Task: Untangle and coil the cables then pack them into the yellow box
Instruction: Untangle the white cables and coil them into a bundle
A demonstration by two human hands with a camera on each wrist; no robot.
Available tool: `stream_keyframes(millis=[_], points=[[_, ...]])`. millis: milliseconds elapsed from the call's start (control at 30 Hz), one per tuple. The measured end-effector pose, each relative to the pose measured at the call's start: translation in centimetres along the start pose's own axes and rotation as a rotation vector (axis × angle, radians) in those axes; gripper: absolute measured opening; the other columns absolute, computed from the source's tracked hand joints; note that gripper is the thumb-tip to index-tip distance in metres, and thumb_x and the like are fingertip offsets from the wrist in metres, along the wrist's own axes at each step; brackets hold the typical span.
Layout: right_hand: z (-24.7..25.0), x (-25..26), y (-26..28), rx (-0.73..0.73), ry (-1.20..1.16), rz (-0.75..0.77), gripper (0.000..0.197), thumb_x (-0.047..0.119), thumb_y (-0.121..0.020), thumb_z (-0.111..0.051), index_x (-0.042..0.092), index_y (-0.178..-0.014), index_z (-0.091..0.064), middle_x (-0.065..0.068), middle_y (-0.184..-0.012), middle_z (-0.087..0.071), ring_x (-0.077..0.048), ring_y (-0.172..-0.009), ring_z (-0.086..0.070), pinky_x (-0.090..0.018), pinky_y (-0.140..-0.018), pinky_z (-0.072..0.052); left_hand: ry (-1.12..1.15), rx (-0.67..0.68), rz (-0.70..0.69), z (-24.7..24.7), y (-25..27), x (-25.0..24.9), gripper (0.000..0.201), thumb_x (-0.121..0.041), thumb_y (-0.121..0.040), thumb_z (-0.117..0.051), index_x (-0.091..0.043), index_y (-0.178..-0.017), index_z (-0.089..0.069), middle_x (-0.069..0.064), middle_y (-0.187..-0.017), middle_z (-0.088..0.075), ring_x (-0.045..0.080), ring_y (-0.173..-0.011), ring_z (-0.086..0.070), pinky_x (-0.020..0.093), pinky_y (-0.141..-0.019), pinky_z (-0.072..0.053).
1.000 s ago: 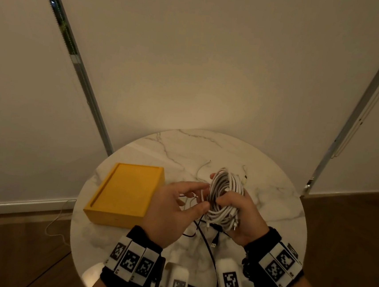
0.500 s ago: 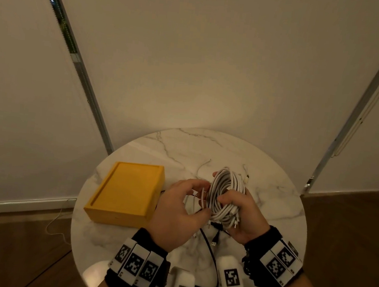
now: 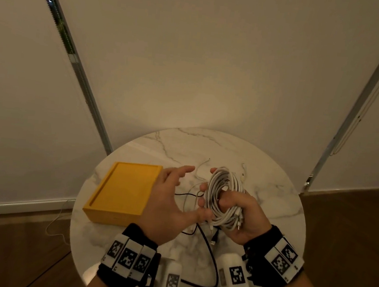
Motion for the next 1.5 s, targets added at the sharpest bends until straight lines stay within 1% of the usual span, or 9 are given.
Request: stream_keyframes(millis=[133,233,367,467,633,967,1233,1433,1500], points=[[-0.4,-0.1,0.4,0.168,0.027,-0.065,0.079,-0.006,-0.062,-0.055,0.012,-0.139,-0.046,-0.024,-0.109,-0.052,-0.038,-0.086,-0.053,-0.044,-0.072,-0.049,0.346,0.081,0.191,0.2,-0.2,1.1,0.051,-0.071,-0.093,-0.026,-0.049,-0.128,-0.054,-0.022,-0.123,-0.055,-0.003,-0.11,-0.054,0.022,-0.087,-0.045],[-0.7,-0.3,0.4,0.241,0.037,-0.089,0.082,-0.007,-0.067,-0.048,0.011,-0.146,-0.038,-0.024,-0.112,-0.049,-0.037,-0.09,-0.05,-0.045,-0.075,-0.045,0.368,0.156,0.175,-0.3,0.0,1.7,0.031,-0.04,-0.102,-0.043,-0.036,-0.128,-0.06,-0.016,-0.129,-0.057,0.003,-0.124,-0.052,0.022,-0.101,-0.042],[-0.6,-0.1,0.3,0.309,0.025,-0.113,0.085,-0.005,-0.066,-0.048,0.014,-0.148,-0.036,-0.023,-0.113,-0.048,-0.037,-0.09,-0.049,-0.044,-0.074,-0.045,0.356,0.197,0.191,-0.8,0.2,2.3,0.025,-0.033,-0.098,-0.049,-0.019,-0.11,-0.067,0.004,-0.108,-0.069,0.022,-0.107,-0.064,0.05,-0.095,-0.049],[-0.1,0.2,0.4,0.314,0.035,-0.09,0.083,-0.006,-0.066,-0.05,0.013,-0.146,-0.039,-0.024,-0.113,-0.048,-0.037,-0.089,-0.05,-0.043,-0.071,-0.048,0.227,0.064,0.118,0.0,-0.2,2.0,0.018,-0.025,-0.101,-0.05,-0.016,-0.094,-0.063,-0.002,-0.084,-0.07,0.015,-0.082,-0.066,0.037,-0.075,-0.052],[0.5,0.1,-0.2,0.054,0.362,0.029,0.083,-0.002,-0.053,-0.068,0.007,-0.134,-0.049,-0.024,-0.1,-0.058,-0.038,-0.079,-0.058,-0.041,-0.063,-0.053,0.346,-0.1,0.096,1.6,-1.1,0.2,0.011,-0.007,-0.099,-0.056,-0.008,-0.095,-0.066,0.002,-0.083,-0.073,0.013,-0.081,-0.071,0.022,-0.074,-0.055],[0.2,-1.5,-1.0,-0.167,0.691,0.324,0.066,-0.009,-0.062,-0.07,0.005,-0.123,-0.047,0.004,-0.088,-0.065,-0.015,-0.083,-0.063,-0.031,-0.07,-0.054,0.707,-0.049,0.252,-0.9,-0.7,-3.6,0.023,-0.002,-0.1,-0.05,-0.008,-0.11,-0.07,0.008,-0.104,-0.076,0.022,-0.102,-0.072,0.029,-0.086,-0.058],[0.7,-1.6,-0.8,-0.175,0.713,0.365,0.069,-0.009,-0.063,-0.067,0.013,-0.124,-0.045,-0.01,-0.089,-0.056,-0.022,-0.076,-0.057,-0.037,-0.061,-0.049,0.71,-0.021,0.247,-1.0,-0.6,-3.7,0.029,0.006,-0.094,-0.057,-0.008,-0.118,-0.065,0.006,-0.104,-0.076,0.019,-0.101,-0.072,0.025,-0.08,-0.056],[1.2,-2.1,-0.9,-0.148,0.707,0.354,0.07,-0.013,-0.063,-0.063,0.008,-0.127,-0.043,0.003,-0.087,-0.061,-0.015,-0.075,-0.059,-0.031,-0.06,-0.051,0.837,-0.094,0.273,-0.8,-0.6,-3.7,0.029,0.013,-0.091,-0.057,-0.005,-0.112,-0.064,0.01,-0.095,-0.077,0.018,-0.087,-0.074,0.021,-0.072,-0.056],[1.5,-2.1,-0.9,-0.164,0.697,0.375,0.07,-0.013,-0.063,-0.063,0.01,-0.126,-0.046,-0.01,-0.094,-0.061,-0.019,-0.081,-0.06,-0.033,-0.064,-0.052,0.895,-0.118,0.291,-0.7,-0.8,-3.6,0.026,0.012,-0.092,-0.056,-0.003,-0.112,-0.065,0.013,-0.096,-0.077,0.018,-0.084,-0.074,0.022,-0.071,-0.056]])
Point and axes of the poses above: each hand's wrist, its own y-axis away from the middle knuckle, its own z-axis out of the back of the hand, x = y × z, the point moved 1 cm from there along -y, towards the middle knuckle
